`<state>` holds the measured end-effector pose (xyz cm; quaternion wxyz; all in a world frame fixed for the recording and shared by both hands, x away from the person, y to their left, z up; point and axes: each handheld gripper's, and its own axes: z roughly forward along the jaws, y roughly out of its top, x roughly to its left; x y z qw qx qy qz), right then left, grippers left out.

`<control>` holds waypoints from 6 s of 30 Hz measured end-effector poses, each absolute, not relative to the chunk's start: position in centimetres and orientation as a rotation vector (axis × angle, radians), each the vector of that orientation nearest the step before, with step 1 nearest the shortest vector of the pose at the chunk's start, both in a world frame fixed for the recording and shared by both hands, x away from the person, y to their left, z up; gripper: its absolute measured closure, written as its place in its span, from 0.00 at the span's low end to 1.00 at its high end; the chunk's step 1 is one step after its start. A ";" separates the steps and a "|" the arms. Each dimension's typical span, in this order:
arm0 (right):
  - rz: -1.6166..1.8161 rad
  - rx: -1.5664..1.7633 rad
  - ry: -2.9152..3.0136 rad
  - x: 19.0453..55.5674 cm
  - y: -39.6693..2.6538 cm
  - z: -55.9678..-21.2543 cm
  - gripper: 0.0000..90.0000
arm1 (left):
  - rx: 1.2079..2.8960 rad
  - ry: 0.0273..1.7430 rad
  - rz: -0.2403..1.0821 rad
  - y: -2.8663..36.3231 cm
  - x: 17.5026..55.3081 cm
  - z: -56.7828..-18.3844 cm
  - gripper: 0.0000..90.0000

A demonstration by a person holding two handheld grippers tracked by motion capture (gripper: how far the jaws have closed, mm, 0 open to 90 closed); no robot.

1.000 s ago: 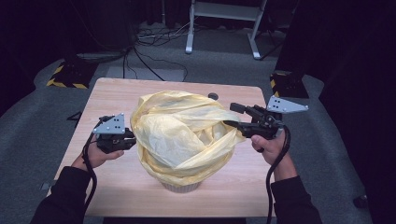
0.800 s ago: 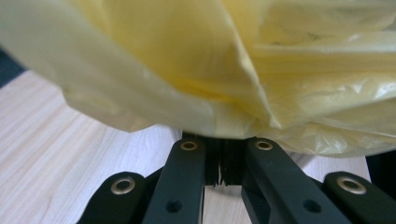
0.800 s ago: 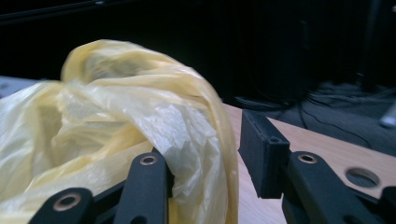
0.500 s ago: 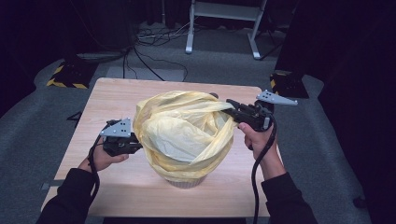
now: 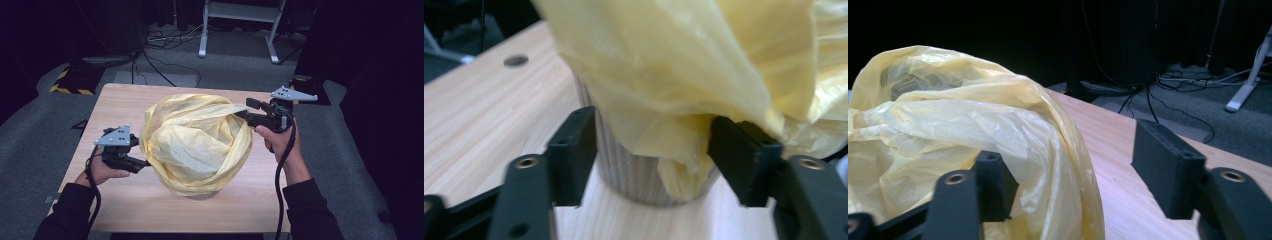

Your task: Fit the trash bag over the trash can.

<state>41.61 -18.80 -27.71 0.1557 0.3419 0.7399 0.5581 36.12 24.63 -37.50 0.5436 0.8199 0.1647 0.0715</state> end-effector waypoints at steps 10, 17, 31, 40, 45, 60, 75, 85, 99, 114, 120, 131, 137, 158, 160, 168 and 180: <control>1.544 0.958 2.130 41.6 -18.7 -27.5 0.42 | 2.036 0.303 0.273 26.0 33.7 -34.9 0.36; 1.505 0.939 2.160 41.6 -18.4 -27.1 0.42 | 1.987 0.329 0.239 28.2 33.7 -33.7 0.23; 1.509 0.889 2.186 41.6 -18.9 -27.8 0.34 | 1.876 0.456 0.390 24.8 36.7 -28.4 0.39; 1.560 0.843 2.169 40.9 -19.9 -27.5 0.29 | 2.016 0.516 0.454 21.2 39.3 -27.6 0.57; 1.561 0.839 2.154 40.6 -20.6 -27.7 0.41 | 2.049 0.550 0.469 20.3 40.2 -28.1 0.75; 1.466 1.064 2.124 42.0 -20.8 -31.6 0.64 | 2.060 0.681 0.338 18.3 43.3 -31.8 0.84; 1.532 0.922 2.296 41.0 -19.8 -34.0 0.79 | 2.067 0.497 0.241 19.7 39.9 -34.6 0.96; 1.581 0.828 2.308 39.5 -22.5 -34.2 0.51 | 2.012 0.498 0.298 21.9 36.8 -35.6 0.94; 1.589 0.755 2.274 37.0 -25.6 -32.2 0.39 | 1.975 0.457 0.328 24.5 33.9 -34.7 0.77; 1.520 0.804 2.218 35.4 -24.8 -30.0 0.20 | 1.924 0.425 0.383 24.9 30.0 -35.2 0.23; 1.494 0.791 2.194 34.3 -25.6 -29.4 0.20 | 1.950 0.439 0.367 25.8 28.9 -36.2 0.21; 1.468 0.629 2.294 32.8 -26.3 -29.9 0.18 | 2.105 0.433 0.264 26.4 28.6 -41.0 0.18; 1.434 0.579 2.325 32.2 -25.8 -30.4 0.18 | 2.229 0.494 0.244 25.4 28.6 -45.1 0.19; 1.466 0.581 2.374 30.8 -22.7 -35.0 0.35 | 2.322 0.550 0.199 24.2 28.5 -50.1 0.25; 1.428 0.580 2.390 30.7 -22.9 -35.8 0.33 | 2.318 0.552 0.200 24.3 28.6 -50.1 0.25; 1.452 0.594 2.354 31.3 -25.3 -34.3 0.29 | 2.288 0.517 0.210 24.6 28.6 -50.6 0.23; 1.520 0.505 2.249 30.9 -26.1 -28.7 0.27 | 2.287 0.517 0.210 24.6 28.6 -50.6 0.23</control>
